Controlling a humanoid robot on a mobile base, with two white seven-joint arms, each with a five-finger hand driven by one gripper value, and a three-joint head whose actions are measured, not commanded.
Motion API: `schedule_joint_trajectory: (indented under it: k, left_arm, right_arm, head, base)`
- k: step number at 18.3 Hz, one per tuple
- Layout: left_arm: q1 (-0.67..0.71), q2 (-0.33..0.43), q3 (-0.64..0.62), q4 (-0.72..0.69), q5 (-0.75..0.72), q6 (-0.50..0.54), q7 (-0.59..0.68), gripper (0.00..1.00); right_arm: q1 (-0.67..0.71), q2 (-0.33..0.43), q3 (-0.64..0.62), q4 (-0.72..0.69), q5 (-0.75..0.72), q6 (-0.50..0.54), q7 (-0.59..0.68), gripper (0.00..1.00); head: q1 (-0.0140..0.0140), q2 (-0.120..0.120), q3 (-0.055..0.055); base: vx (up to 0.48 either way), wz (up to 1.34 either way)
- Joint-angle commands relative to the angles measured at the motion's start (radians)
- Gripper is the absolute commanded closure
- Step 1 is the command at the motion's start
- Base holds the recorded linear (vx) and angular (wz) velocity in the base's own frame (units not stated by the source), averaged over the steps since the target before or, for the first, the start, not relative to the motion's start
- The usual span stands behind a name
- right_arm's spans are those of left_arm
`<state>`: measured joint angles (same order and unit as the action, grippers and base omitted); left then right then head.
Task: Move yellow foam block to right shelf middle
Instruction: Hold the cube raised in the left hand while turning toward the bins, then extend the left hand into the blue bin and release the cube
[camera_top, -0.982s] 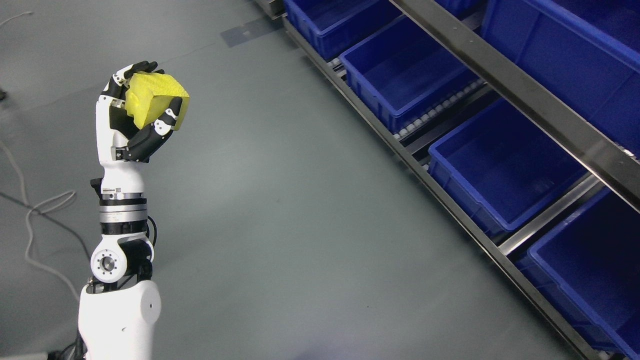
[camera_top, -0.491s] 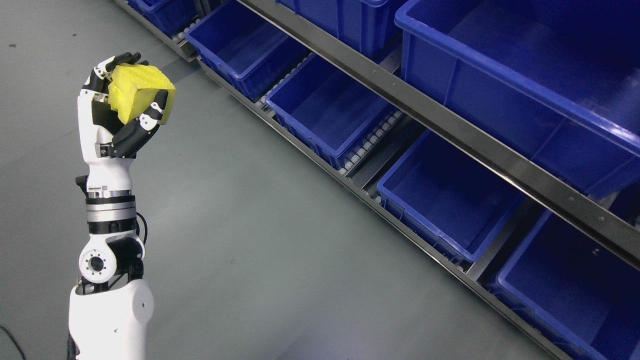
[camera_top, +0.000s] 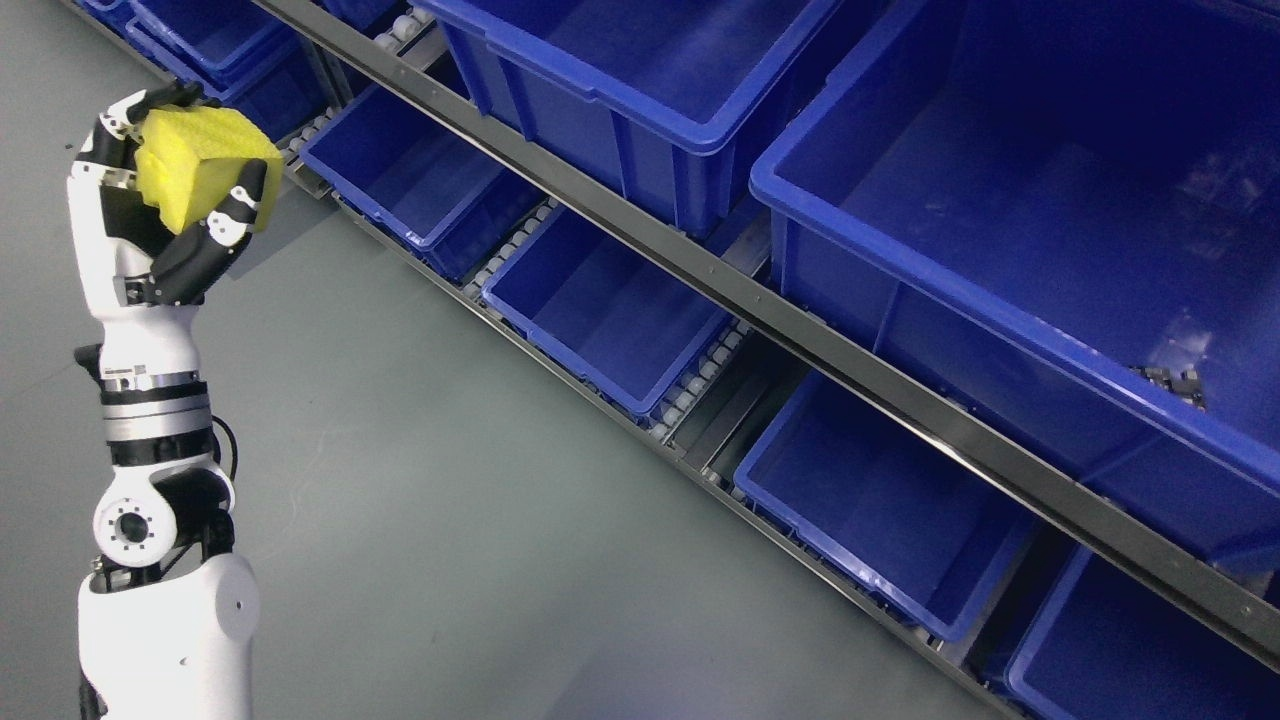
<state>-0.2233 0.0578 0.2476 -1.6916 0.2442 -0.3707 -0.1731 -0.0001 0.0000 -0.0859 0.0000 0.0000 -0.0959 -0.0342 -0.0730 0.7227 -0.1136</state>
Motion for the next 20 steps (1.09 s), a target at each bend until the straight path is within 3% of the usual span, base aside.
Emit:
schedule_joint_trajectory:
  k: [1,3,7,10,16,20]
  left_arm:
    - [-0.125,0.099,0.075,-0.020,0.001,-0.013,0.000,0.69]
    - [-0.230,0.103,0.053,-0.017,0.001,0.047,-0.002,0.69]
    - [-0.421,0.132,-0.065,0.001,0.000,0.451,-0.025,0.69]
    - [-0.481,0.152,-0.192,0.038,-0.006,0.607,-0.140,0.67]
    - [-0.633,0.146,-0.487,0.295,-0.138,0.631,-0.216,0.61]
    - [-0.613,0.120,-0.528,0.340,-0.233,0.631,-0.255,0.61]
  right_arm:
    - [0.002,-0.017,0.000,-0.017,0.003,0.001,0.000,0.00]
    - [0.002,-0.017,0.000,-0.017,0.005,0.001,0.000,0.00]
    - [0.002,-0.017,-0.001,-0.017,0.003,0.001,0.000,0.00]
    - [0.002,-0.017,0.000,-0.017,0.003,0.001,0.000,0.00]
    - [0.002,-0.017,0.000,-0.017,0.003,0.001,0.000,0.00]
    - [0.002,-0.017,0.000,-0.017,0.003,0.001,0.000,0.00]
  head:
    - [0.0000,0.000,0.000]
    - [0.0000,0.000,0.000]
    - [0.0000,0.000,0.000]
    - [0.0000,0.000,0.000]
    - [0.0000,0.000,0.000]
    - [0.0000,0.000,0.000]
  base:
    - [0.315,-0.15]
    - [0.274,-0.15]
    - [0.216,-0.15]
    - [0.160,-0.13]
    - [0.101,-0.08]
    - [0.046,-0.02]
